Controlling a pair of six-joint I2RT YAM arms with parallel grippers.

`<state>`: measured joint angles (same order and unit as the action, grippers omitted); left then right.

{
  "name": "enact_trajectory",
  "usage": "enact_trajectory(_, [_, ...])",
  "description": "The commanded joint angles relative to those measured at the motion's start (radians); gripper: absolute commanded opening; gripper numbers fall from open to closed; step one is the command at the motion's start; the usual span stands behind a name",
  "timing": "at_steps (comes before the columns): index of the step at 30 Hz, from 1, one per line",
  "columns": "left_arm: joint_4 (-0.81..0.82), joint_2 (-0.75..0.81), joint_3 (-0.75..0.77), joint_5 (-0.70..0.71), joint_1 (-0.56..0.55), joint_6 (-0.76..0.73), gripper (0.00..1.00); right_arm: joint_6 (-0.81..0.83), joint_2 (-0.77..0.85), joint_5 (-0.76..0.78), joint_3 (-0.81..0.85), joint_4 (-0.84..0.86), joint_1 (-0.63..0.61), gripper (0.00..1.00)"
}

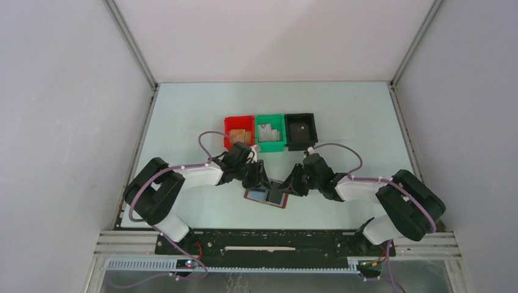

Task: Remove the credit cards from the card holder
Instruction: Remove the credit card from the card holder.

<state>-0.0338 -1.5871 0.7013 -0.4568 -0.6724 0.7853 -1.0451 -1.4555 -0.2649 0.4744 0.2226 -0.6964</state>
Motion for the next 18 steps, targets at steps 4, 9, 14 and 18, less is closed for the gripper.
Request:
enact_trajectory(4, [0.029,-0.032,0.014,-0.006,-0.005,0.001,0.42,-0.012,0.024,0.06,0.012,-0.012,-0.016,0.35])
enact_trajectory(9, [0.03,-0.037,-0.001,-0.011,-0.006,0.008,0.35,-0.01,0.055,0.076,-0.002,-0.024,-0.019,0.36])
enact_trajectory(14, [0.029,-0.041,-0.002,-0.008,-0.005,0.009,0.33,-0.015,0.059,0.087,-0.006,-0.026,-0.026,0.36])
enact_trajectory(18, [0.029,-0.041,-0.003,-0.003,-0.005,0.012,0.33,-0.022,0.069,0.102,-0.012,-0.027,-0.033,0.36])
